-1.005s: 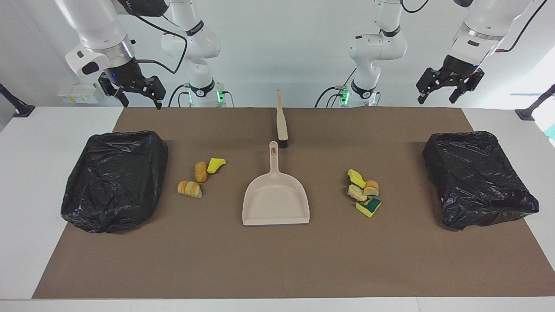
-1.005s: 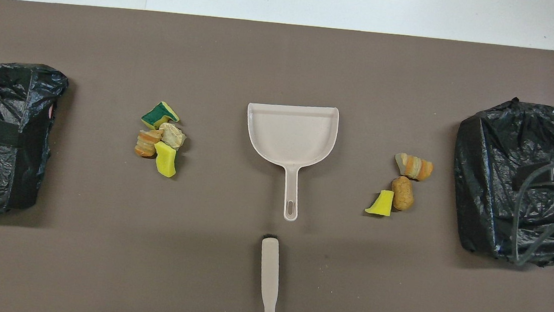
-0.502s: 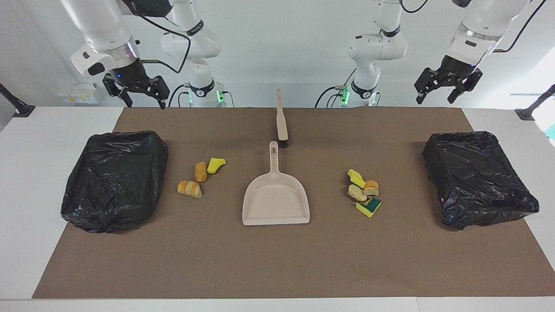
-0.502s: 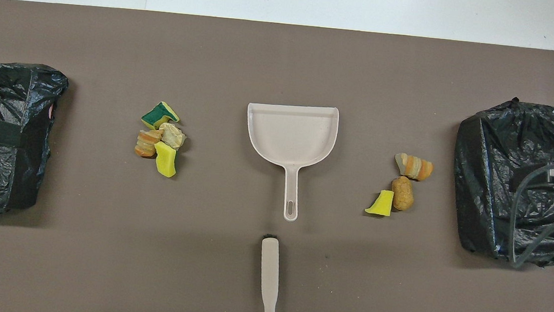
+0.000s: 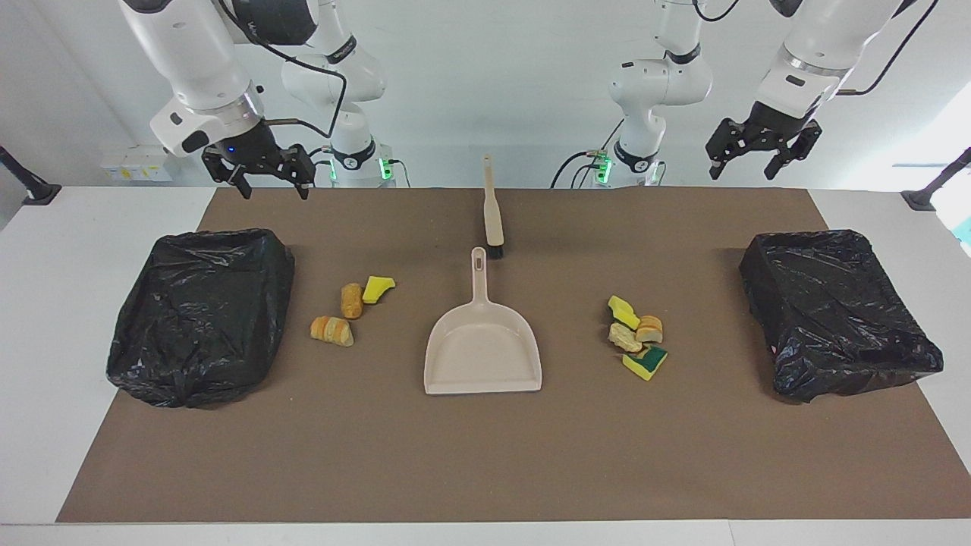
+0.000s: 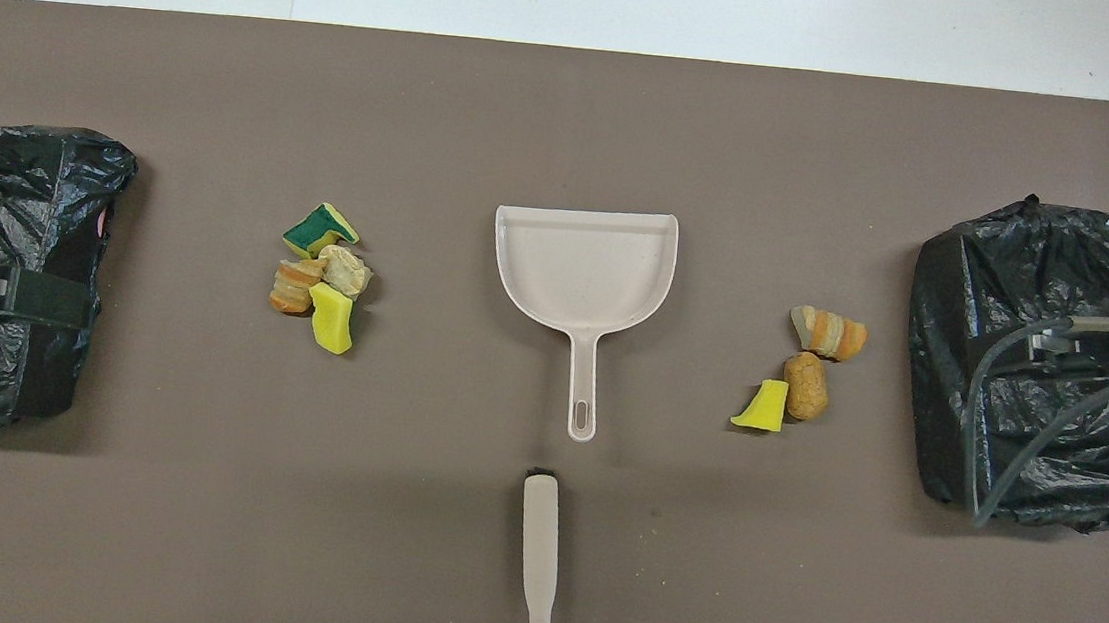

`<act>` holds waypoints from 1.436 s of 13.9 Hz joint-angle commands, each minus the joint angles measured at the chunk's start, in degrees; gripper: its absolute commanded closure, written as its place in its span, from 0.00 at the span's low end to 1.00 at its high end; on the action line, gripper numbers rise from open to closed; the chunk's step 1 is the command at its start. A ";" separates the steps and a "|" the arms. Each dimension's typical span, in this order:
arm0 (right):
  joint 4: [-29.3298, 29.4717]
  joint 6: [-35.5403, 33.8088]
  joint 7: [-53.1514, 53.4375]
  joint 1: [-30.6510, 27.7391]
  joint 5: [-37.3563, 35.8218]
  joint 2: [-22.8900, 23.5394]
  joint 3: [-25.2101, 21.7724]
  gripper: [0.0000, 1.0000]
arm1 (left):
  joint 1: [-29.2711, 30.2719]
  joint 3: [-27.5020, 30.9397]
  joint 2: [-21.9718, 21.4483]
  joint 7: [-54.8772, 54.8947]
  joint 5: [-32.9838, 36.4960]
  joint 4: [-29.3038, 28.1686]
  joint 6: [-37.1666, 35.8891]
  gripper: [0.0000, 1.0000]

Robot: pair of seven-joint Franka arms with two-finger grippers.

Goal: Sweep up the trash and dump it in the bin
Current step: 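Reach the right gripper to the dustpan handle while the left gripper approaches the brush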

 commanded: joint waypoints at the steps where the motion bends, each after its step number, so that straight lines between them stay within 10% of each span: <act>1: 0.91 0.71 -0.36 2.08 3.67 2.77 0.12 0.00 | -3.21 -0.05 -4.09 -1.47 -0.02 -6.68 2.10 0.00; 10: 1.17 15.03 12.99 12.97 4.30 11.57 0.55 0.00 | -24.46 -0.14 -10.08 -23.50 -0.28 -21.97 5.87 0.00; 20: -2.85 23.03 17.04 20.88 7.82 18.34 0.82 0.00 | -46.44 -0.23 -6.14 -43.21 -2.64 -38.32 32.31 0.00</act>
